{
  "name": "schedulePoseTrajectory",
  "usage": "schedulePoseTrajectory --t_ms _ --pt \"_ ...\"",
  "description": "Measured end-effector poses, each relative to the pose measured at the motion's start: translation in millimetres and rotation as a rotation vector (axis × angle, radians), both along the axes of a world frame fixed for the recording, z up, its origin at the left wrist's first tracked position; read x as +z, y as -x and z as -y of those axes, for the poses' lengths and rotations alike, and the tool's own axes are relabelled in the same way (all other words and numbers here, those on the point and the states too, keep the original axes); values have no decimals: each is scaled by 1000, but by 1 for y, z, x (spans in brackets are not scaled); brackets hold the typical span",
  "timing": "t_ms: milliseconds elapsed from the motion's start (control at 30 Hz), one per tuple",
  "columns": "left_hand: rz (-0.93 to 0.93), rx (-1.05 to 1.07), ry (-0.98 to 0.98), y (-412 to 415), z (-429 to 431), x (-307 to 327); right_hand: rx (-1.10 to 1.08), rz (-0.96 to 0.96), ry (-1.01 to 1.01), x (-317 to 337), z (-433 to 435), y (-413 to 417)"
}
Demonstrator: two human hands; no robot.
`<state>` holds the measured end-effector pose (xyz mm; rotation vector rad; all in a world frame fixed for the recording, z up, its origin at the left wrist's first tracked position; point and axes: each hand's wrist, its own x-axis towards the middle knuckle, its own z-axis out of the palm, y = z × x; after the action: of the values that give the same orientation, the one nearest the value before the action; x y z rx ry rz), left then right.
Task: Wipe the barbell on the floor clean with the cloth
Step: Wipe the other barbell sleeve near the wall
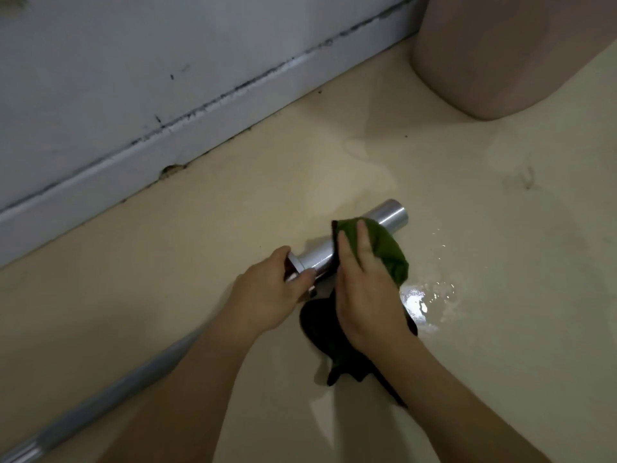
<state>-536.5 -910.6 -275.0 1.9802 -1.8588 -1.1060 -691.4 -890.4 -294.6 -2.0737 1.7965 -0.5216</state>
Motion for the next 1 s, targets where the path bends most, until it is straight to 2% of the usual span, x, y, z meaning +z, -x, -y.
schedulePoseTrajectory --t_ms 67,100,167,233,267,333,400,433,567,600,700,767,833,933,1000 --pt "15 52 64 -2 8 -3 169 -55 -8 -2 5 8" --pt "55 55 156 -3 10 -4 126 -64 -11 -2 18 17" --pt "98 76 324 -5 8 -1 -110 -18 -30 -1 50 33" --pt "127 37 356 -5 1 -2 -218 -16 -66 3 60 21" --pt "143 14 351 -4 -2 -2 -167 -25 -75 5 52 4" --pt "132 6 354 -7 -1 -7 100 0 -73 8 24 -27" --pt "105 1 350 -16 8 -10 312 -11 -96 8 15 -23" --pt "104 -12 350 -19 11 -11 334 -43 -69 7 28 -10" --pt "38 57 337 -18 13 -8 -15 -32 -49 4 79 13" --pt "21 74 339 -17 13 -8 -13 -17 -77 6 73 0" --pt "6 35 333 -20 20 -8 303 49 -154 9 34 -29" --pt "-10 -9 305 -24 24 -5 435 5 -163 11 35 -12" --pt "-19 -8 202 -28 28 0 356 -48 -133 12 62 14" --pt "-157 68 -5 -37 43 4 38 -45 -152 14 91 19" --pt "-225 172 -1 -40 49 3 2 32 -197 12 82 -12"
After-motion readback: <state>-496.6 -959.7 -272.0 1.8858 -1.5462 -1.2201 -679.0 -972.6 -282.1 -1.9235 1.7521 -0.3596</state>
